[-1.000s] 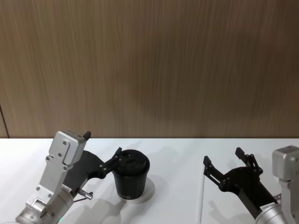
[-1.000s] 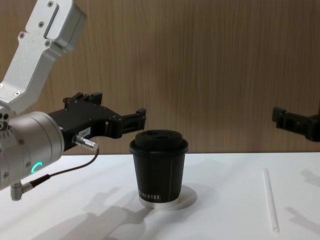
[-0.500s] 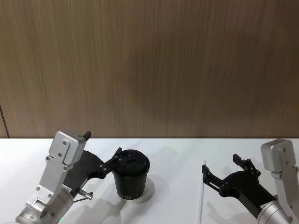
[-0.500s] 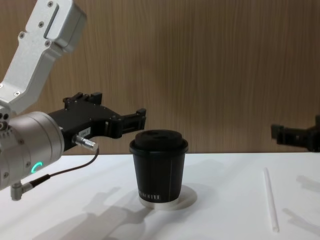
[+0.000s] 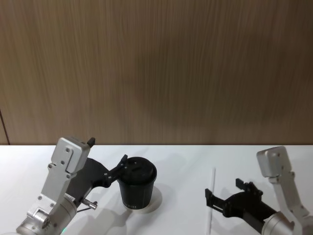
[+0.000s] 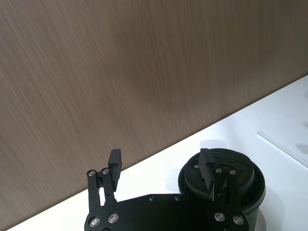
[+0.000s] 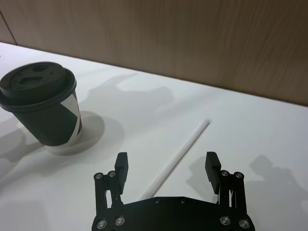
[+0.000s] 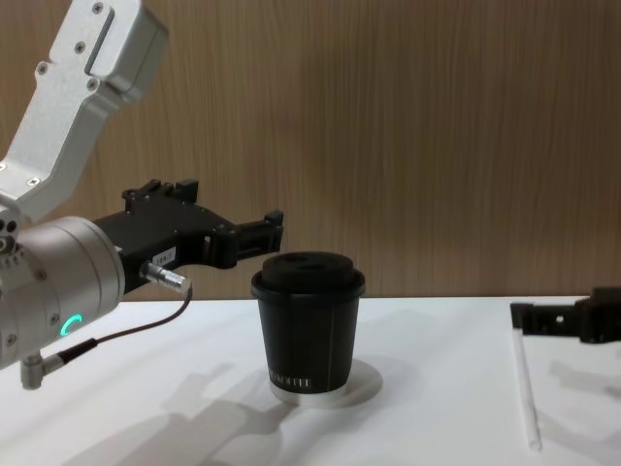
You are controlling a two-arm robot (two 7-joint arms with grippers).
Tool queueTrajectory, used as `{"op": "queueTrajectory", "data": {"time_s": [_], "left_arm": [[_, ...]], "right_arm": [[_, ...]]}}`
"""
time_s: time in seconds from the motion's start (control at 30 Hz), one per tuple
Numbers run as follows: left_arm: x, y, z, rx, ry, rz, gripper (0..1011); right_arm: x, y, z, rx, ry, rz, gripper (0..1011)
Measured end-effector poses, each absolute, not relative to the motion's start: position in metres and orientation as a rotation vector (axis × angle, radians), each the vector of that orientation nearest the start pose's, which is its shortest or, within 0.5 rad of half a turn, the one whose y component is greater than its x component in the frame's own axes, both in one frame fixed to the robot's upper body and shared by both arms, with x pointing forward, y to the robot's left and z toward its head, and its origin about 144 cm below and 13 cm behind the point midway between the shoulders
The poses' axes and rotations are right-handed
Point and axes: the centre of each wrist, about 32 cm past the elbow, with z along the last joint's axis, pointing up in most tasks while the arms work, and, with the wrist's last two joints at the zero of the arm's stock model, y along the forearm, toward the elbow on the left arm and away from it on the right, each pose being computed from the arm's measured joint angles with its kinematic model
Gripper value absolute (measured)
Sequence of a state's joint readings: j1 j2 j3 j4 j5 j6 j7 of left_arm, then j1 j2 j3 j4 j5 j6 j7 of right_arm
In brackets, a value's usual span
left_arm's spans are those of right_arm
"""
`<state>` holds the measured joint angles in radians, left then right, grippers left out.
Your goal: Pick up the straw with one hand, pass it to the other hand, and insert it into the cup.
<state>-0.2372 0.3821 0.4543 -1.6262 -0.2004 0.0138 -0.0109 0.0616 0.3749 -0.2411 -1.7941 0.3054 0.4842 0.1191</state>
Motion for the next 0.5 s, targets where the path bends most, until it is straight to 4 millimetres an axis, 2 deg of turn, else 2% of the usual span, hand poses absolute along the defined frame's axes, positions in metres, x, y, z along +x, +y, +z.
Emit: {"op": "queueTrajectory", "data": {"time_s": [0.5], "left_arm": [[0.492,0.198,1.204,0.061,-0.268,1.124,1003]], "right_arm": [[0.472,-0.230,1.206,-0.367,0.254,-1.144,1001]]}}
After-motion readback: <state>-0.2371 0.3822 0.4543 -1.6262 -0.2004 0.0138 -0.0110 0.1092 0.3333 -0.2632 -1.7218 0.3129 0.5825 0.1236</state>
